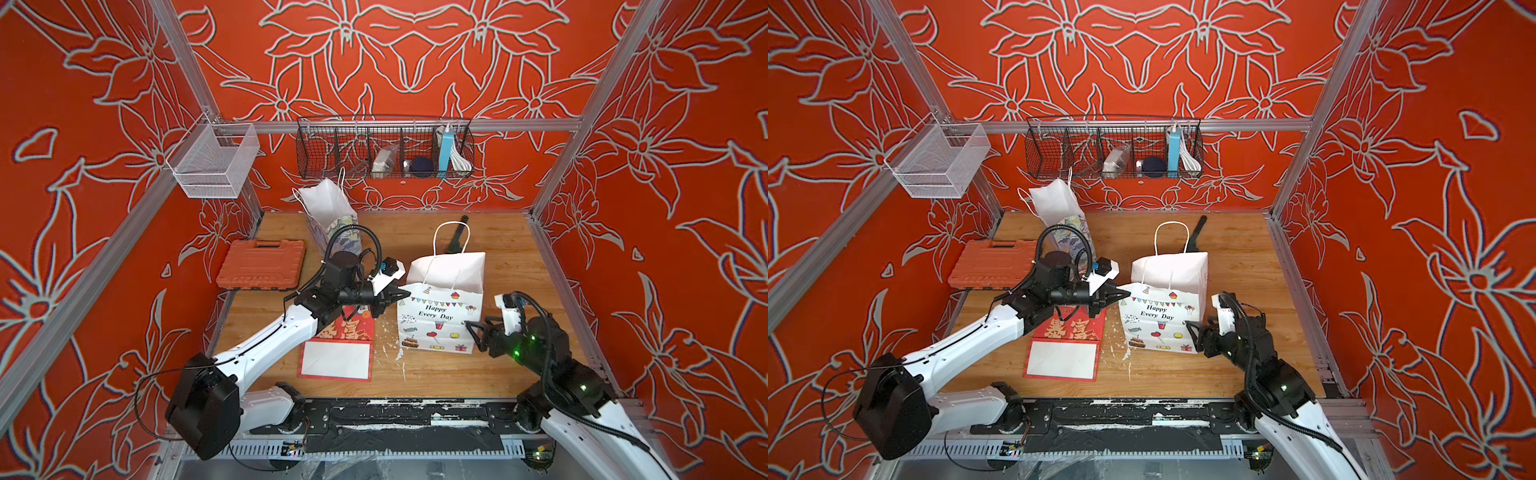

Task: Put away the paper bag
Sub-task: Pick up the paper bag from the center of the board.

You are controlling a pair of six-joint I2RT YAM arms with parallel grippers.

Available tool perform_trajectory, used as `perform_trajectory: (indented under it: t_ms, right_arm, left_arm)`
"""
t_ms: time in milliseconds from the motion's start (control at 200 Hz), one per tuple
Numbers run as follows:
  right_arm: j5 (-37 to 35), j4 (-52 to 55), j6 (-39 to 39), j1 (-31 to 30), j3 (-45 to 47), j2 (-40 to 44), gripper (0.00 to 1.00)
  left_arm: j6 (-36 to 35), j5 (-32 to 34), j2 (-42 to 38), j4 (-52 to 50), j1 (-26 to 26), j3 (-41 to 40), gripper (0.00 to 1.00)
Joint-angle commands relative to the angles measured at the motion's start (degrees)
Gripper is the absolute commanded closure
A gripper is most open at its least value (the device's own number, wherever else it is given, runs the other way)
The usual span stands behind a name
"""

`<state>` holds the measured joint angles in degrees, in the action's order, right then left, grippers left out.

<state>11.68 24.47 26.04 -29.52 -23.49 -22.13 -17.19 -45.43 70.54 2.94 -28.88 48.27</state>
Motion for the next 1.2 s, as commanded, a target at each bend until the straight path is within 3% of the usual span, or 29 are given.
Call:
perform_trajectory:
  t_ms: [0, 115, 355, 681, 1011, 1196]
  right_arm:
    - [4.1, -12.0, -2.5, 0.2, 2.0, -3.8, 0.27]
    - [3.5, -13.2, -6.7, 0.2, 4.4, -4.4, 0.27]
    - [3.1, -29.2, -4.6, 0.2, 13.1, -2.8, 0.27]
    - [19.2, -37.9, -5.4, 0.1, 10.0, -13.0, 0.31]
    - [11.4, -35.1, -7.5, 0.1, 10.2, 1.4, 0.3]
    - [22.4, -39.6, -5.3, 0.1, 9.0, -5.7, 0.39]
  left_arm:
    - [-3.5, -4.5, 0.9, -4.4, 0.6, 1.8, 1.0]
    - [-4.8, -6.1, 1.6, -5.4, 0.9, 2.5, 1.0]
    - [-3.9, -6.9, 2.9, -3.1, 1.4, 2.3, 1.0]
    - [-2.4, -5.3, 4.7, 0.4, 1.4, 1.9, 1.0]
    - [-3.1, -4.4, 4.5, -1.6, 1.4, 1.9, 1.0]
    - [-2.0, -4.4, 3.0, -1.5, 1.4, 0.8, 1.0]
